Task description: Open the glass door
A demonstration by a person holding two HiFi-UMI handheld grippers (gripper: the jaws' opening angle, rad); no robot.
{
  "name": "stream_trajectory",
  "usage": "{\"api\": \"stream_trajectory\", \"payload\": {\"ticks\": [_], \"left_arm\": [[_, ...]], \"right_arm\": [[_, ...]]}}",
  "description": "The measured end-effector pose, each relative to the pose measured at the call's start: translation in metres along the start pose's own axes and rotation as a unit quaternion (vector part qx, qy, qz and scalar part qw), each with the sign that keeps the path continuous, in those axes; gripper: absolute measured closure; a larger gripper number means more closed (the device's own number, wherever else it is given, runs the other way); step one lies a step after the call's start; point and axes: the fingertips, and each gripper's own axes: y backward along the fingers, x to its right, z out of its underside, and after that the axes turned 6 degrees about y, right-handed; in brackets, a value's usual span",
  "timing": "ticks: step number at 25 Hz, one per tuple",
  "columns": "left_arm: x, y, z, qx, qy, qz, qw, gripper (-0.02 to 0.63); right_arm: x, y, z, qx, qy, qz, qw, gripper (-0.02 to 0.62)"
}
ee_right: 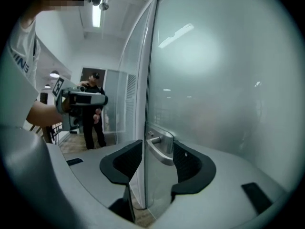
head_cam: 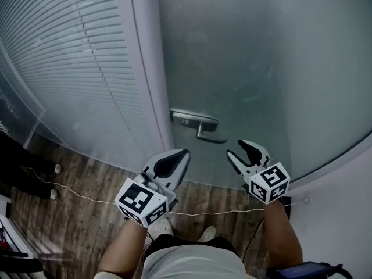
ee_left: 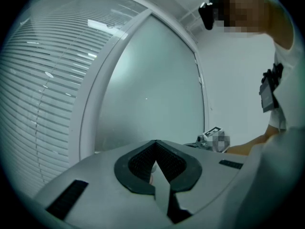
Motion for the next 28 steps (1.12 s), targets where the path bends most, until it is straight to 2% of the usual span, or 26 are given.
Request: {"api": "stream_trajectory", "payload": {"ticks": [6,10,13,18,20,28], "left_arm": [[-0.011,0.004,0.004,-0.004,0.005,-0.002,1.0,0.606],[-0.015,0.006,0.008,-0.01,0.009,-0.006,0.9999,0.606],[-0.019,0.006,0.012,-0.014,0.013,-0.008,0.9998,0.606],[-0.021,0.009,0.014,-0.017,0.013,-0.012,0.9997,0.606],[-0.021,0.009,0.014,-0.017,0.013,-0.012,0.9997,0.606],[-0.022,0.004,0.016,-0.016,0.013,-0.014,0.9997,0.606]], "right_arm": [[0.008,-0.037,0.029,-0.067,0.025,-0.016,0.997,0.411],[0.009,-0.054,0.052,-0.126,0.053,-0.045,0.99,0.39],[0.012,-0.061,0.059,-0.151,0.083,-0.045,0.984,0.39],[0.012,-0.064,0.06,-0.165,0.097,-0.039,0.981,0.396],[0.015,-0.063,0.06,-0.163,0.088,-0.031,0.982,0.462],[0.016,-0.062,0.061,-0.162,0.08,-0.033,0.983,0.474]]}}
